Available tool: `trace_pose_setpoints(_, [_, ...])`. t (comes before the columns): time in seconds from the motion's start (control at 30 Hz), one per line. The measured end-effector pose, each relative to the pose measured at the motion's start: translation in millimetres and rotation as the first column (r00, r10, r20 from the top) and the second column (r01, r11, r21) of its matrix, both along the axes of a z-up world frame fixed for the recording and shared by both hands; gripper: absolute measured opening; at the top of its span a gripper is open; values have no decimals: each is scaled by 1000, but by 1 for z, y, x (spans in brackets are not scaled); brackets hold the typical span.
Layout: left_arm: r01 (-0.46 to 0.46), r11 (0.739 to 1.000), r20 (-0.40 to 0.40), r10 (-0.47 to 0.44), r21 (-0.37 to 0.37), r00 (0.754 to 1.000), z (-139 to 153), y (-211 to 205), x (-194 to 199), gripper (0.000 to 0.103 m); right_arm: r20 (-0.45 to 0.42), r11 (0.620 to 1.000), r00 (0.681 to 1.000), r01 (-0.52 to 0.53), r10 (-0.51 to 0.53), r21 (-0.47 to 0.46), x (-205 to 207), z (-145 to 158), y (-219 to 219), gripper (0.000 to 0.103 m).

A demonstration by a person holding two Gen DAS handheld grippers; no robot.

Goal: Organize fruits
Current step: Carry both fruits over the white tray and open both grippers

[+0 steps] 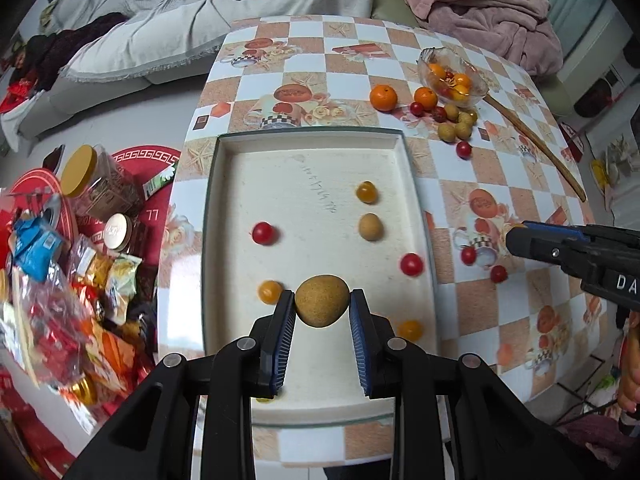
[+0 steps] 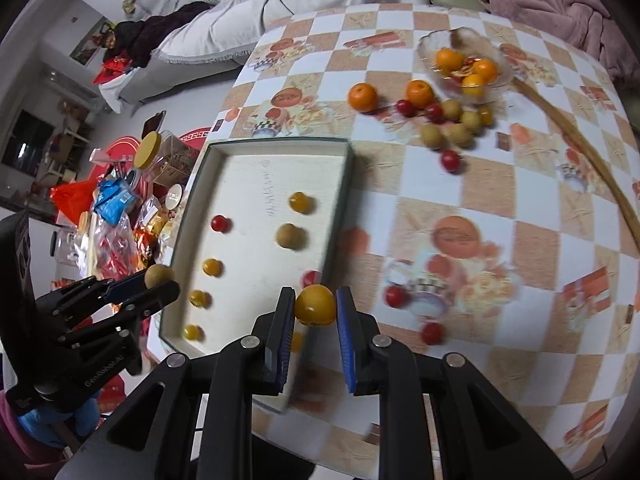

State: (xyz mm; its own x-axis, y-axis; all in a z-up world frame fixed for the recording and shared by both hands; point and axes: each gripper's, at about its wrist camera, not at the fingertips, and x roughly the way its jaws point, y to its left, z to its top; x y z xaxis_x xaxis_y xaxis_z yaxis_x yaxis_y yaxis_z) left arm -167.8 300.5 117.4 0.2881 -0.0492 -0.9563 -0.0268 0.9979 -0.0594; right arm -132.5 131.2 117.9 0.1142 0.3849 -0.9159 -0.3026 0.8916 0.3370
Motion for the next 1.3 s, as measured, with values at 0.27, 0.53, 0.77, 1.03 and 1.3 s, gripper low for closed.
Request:
trace_pose_setpoints(0.27, [28,999,-2,-28,-32,1000,-18,26,31,29,-25,999,1000,-15,14,-33,8,-11,44,23])
trace_pose_setpoints(0.53, [22,999,5,-22,-28,1000,-35,40,59,29,-48,999,999,-23,21,-48,20,-28,65,23])
trace_pose_setpoints(0.77, [17,1000,4,-17,-11,1000,-57,45,86,29,-85,996,996,-43,36,-80,15,-58,78,23])
trace_pose_setpoints(1.03, [8,1000,-4,-8,10,1000,-80,50,112,29,-93,992,995,-55,44,-116,10,-81,90,23])
trace_pose_setpoints(1.3, [13,999,-32,-12,30,999,-96,51,119,29,-87,987,994,-75,63,-142,7,-96,103,23])
